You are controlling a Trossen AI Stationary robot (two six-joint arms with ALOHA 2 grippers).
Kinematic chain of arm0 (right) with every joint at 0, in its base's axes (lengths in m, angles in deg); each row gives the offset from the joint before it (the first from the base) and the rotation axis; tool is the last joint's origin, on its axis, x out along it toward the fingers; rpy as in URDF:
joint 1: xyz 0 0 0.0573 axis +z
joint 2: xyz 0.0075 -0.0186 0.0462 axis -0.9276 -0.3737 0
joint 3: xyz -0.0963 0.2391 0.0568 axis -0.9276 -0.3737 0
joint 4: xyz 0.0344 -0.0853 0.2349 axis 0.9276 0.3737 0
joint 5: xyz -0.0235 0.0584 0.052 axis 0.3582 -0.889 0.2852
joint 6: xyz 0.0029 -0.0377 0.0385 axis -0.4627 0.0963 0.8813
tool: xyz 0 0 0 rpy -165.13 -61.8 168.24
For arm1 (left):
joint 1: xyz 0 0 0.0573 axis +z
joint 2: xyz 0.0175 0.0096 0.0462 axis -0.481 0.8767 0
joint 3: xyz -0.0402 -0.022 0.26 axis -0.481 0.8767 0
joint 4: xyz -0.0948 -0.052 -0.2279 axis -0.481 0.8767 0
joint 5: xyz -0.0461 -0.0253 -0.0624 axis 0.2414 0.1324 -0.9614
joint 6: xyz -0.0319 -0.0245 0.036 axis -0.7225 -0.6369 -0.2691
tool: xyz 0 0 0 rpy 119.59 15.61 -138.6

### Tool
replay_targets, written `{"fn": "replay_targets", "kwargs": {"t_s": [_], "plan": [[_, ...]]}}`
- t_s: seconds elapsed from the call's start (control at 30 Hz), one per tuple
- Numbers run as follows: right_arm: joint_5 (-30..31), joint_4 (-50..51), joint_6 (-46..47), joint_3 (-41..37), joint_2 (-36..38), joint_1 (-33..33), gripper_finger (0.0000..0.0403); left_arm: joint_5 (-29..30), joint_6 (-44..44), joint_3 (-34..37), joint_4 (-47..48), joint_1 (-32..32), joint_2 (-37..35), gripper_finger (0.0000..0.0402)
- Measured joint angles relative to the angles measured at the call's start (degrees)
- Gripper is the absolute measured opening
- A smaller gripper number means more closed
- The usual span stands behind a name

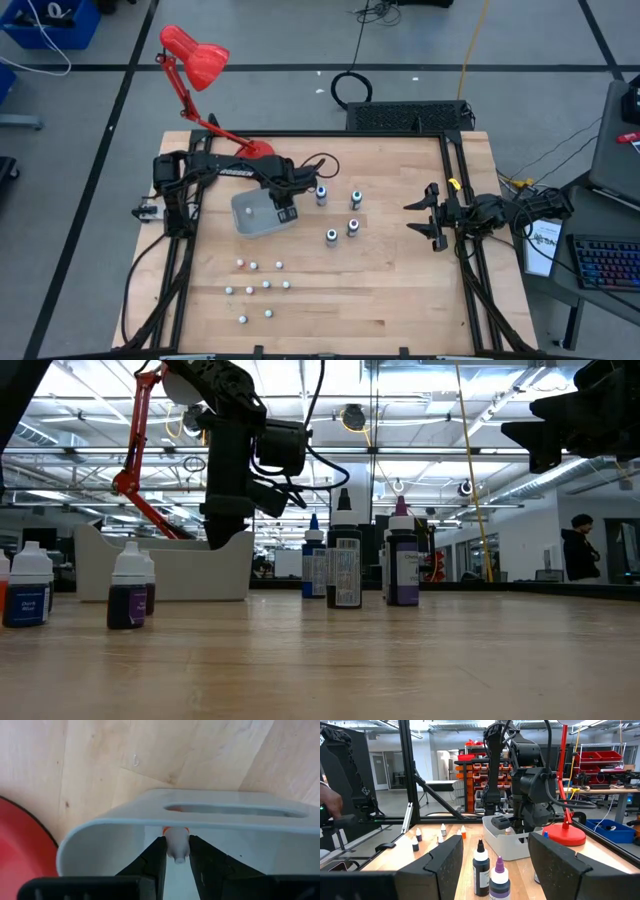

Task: Pick & Place food coloring
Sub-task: Put the top small orange coloring bottle into the gray container

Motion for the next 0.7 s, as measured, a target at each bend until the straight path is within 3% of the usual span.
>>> {"fn": "replay_targets", "kwargs": {"t_s": [0.57,0.7], "plan": [[0.0,-0.01,-0.02,0.02,0.01,0.0,0.0212,-1.41,0.83,2.21,-1.64,-0.01,-0.09,0.0086],[0.0,-0.02,0.0,0.02,0.0,0.0,0.0212,-1.01,0.87,2.21,-1.61,0.0,-0.09,0.0104]]}}
